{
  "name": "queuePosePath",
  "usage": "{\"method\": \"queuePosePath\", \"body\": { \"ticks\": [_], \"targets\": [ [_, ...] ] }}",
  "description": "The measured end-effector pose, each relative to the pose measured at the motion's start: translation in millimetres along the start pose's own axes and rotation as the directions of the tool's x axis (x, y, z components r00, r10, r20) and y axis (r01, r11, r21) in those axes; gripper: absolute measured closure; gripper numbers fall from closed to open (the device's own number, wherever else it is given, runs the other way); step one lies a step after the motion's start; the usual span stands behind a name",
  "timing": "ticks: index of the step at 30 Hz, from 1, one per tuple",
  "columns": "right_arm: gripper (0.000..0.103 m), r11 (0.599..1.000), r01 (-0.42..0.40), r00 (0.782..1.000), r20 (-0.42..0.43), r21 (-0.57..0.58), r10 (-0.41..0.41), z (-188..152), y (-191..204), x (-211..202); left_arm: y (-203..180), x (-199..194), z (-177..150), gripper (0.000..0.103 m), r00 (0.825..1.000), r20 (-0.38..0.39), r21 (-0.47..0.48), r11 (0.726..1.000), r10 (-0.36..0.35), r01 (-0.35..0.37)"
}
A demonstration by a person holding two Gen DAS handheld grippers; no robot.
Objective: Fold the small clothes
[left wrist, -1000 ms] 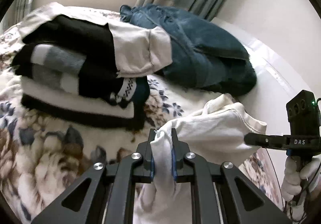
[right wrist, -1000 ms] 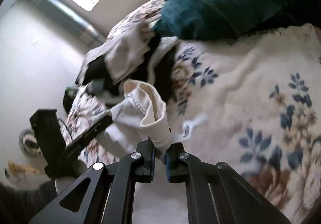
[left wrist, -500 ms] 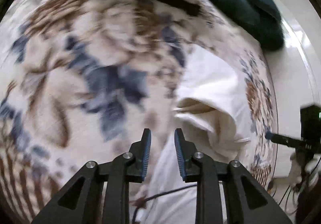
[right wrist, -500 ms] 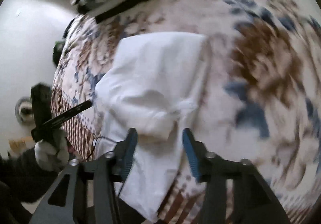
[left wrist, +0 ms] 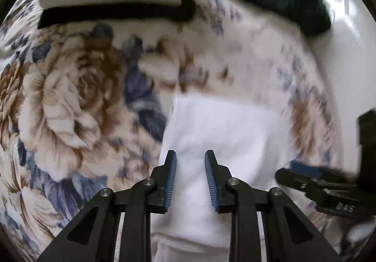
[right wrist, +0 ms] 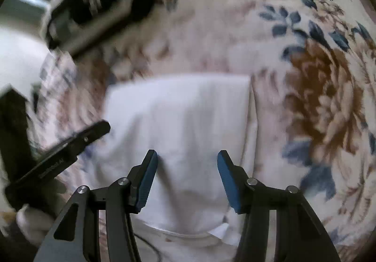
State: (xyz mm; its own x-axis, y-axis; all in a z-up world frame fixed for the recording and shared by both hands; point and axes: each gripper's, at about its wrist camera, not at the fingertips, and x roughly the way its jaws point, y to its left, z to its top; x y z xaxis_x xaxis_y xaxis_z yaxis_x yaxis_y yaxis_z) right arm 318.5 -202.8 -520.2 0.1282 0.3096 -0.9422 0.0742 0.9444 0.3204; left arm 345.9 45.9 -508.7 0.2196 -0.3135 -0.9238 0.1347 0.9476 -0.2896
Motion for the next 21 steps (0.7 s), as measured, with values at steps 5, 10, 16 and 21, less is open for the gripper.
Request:
{"method": "queuePosePath", "body": {
  "ticks": [5, 10, 16, 21],
  "targets": [
    [0.048, 0.988, 0.149, 0.986, -0.065, -0.038, -0.151, -41.6, -9.7, 14.5, 1.5, 7.6, -30.6, 0.080, 0.996, -0.021, 0.093, 0.992, 0.086, -0.084],
    [0.048, 0.986, 0.165, 0.982, -0.083, -0.032, -0.167, -60.4, -19.3, 16.8, 19.8, -4.4, -40.9, 0.077, 0.998, -0.027, 0.012, 0.998, 0.054, -0.054],
    [0.048, 0.996, 0.041, 0.995, -0.097, 0.078, -0.033, -84.8, -34.9, -16.2, 35.6, -63.0, -85.5, 0.079, 1.000, 0.002, -0.138, 0.990, -0.023, 0.023],
    [0.048, 0.988, -0.015, 0.987, -0.156, 0.154, 0.039, -151.9, -51.0, -32.2, 45.1, -85.9, -156.6, 0.077, 0.997, -0.051, -0.251, 0.967, -0.054, 0.040]
  ]
}}
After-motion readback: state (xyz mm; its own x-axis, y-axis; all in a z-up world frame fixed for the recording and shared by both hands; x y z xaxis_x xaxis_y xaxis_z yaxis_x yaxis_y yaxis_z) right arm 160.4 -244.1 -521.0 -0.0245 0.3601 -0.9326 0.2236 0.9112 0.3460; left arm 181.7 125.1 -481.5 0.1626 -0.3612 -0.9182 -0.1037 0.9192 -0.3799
